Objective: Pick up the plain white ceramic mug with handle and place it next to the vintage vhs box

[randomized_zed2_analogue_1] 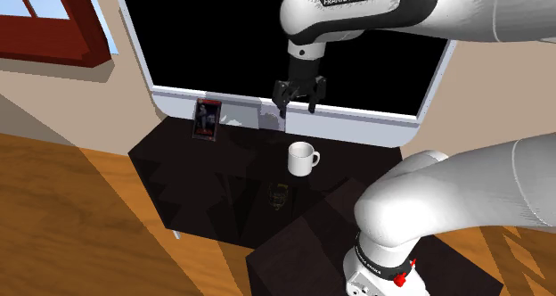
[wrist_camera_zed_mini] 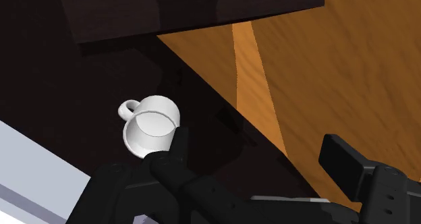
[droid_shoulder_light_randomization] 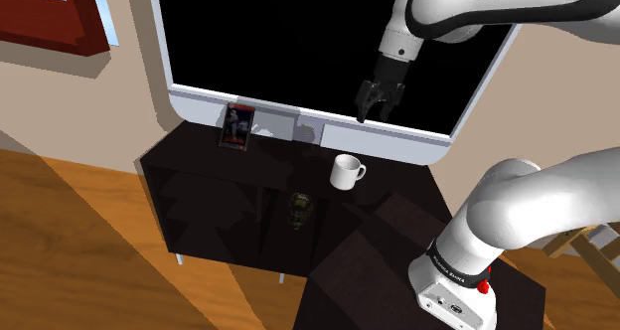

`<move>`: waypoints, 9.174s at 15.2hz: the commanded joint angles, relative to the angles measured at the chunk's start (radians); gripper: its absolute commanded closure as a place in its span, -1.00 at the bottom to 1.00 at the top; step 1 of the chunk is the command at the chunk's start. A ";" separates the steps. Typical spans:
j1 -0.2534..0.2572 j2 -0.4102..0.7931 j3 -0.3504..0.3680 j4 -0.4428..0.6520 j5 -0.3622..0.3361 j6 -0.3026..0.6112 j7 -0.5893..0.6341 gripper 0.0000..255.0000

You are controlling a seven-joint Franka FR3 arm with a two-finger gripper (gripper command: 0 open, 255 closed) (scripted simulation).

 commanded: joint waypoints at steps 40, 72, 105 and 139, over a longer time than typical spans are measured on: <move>-0.064 0.842 -0.037 -0.063 -0.057 0.949 -0.041 1.00; -0.065 0.508 -0.040 0.000 -0.109 0.552 -0.007 1.00; 0.047 0.839 0.096 0.659 -0.088 0.220 0.216 1.00; 0.166 1.479 0.128 1.374 -0.132 0.140 0.365 1.00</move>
